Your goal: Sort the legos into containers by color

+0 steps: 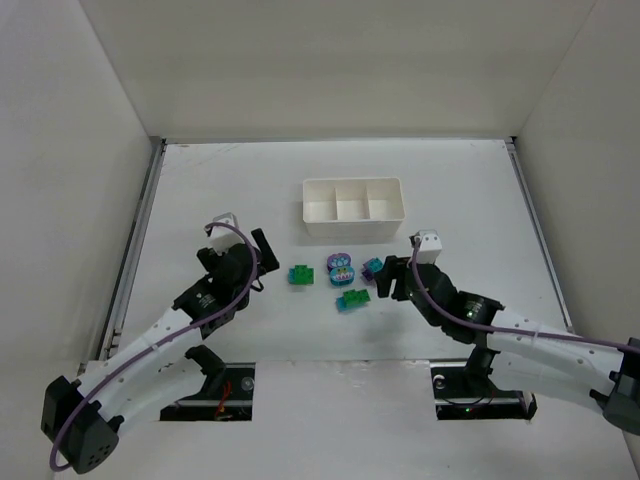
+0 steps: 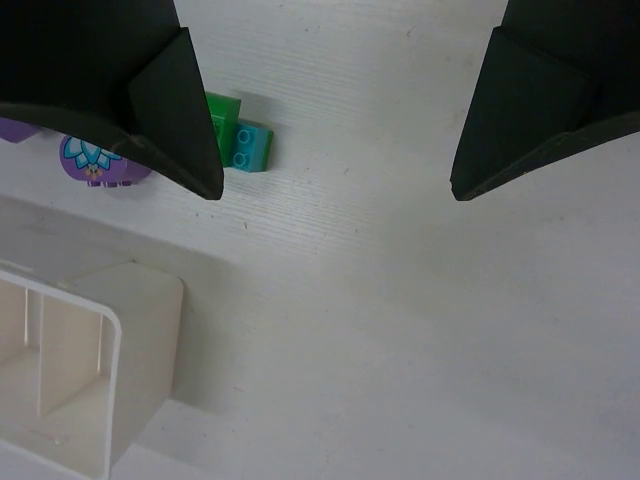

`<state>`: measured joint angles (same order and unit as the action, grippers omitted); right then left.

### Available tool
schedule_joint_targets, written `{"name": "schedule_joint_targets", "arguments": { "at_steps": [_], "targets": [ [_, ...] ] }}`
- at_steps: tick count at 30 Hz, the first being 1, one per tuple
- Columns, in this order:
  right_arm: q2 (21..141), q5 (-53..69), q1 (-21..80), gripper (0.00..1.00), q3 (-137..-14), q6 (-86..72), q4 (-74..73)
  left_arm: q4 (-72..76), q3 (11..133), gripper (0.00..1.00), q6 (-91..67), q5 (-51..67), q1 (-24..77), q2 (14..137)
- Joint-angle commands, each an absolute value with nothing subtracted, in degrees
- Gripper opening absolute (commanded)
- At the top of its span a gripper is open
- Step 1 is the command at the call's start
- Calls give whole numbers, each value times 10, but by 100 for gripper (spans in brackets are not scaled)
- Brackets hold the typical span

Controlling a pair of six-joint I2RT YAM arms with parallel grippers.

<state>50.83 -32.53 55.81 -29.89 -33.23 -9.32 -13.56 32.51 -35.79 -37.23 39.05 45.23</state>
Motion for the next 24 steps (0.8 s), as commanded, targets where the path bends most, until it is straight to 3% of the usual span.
{"name": "schedule_joint_targets", "arguments": {
  "at_steps": [1, 3, 6, 8, 10, 13, 14, 15, 16, 18, 21, 24],
  "targets": [
    [490, -314, 550, 73, -294, -323, -86, -105, 345, 100, -353, -365, 398, 454],
    [489, -305, 547, 60, -294, -325, -81, -90, 349, 100, -351, -357, 392, 459],
    [511, -280, 546, 31, -301, -317, -70, -63, 349, 100, -345, -363, 399, 460],
    [530, -280, 545, 21, -308, -312, -70, -28, 337, 100, -340, -366, 406, 461],
    [551, -280, 545, 19, -309, -318, -58, -11, 333, 100, -343, -360, 404, 461],
    [583, -282, 545, 28, -326, -306, -57, -15, 335, 100, -366, -352, 401, 452],
    [588, -285, 545, 34, -331, -301, -61, -8, 338, 85, -364, -342, 399, 455],
    [590, -289, 546, 41, -334, -298, -62, -8, 349, 59, -355, -328, 396, 463],
    [591, -293, 546, 49, -334, -297, -59, -17, 363, 41, -339, -310, 391, 472],
    [598, -290, 542, 60, -337, -294, -54, -44, 387, 25, -333, -273, 389, 484],
    [622, -294, 535, 71, -351, -283, -54, -31, 382, 25, -352, -260, 402, 497],
    [662, -293, 523, 74, -366, -281, -45, -23, 378, 39, -358, -253, 424, 511]
  ]
}}
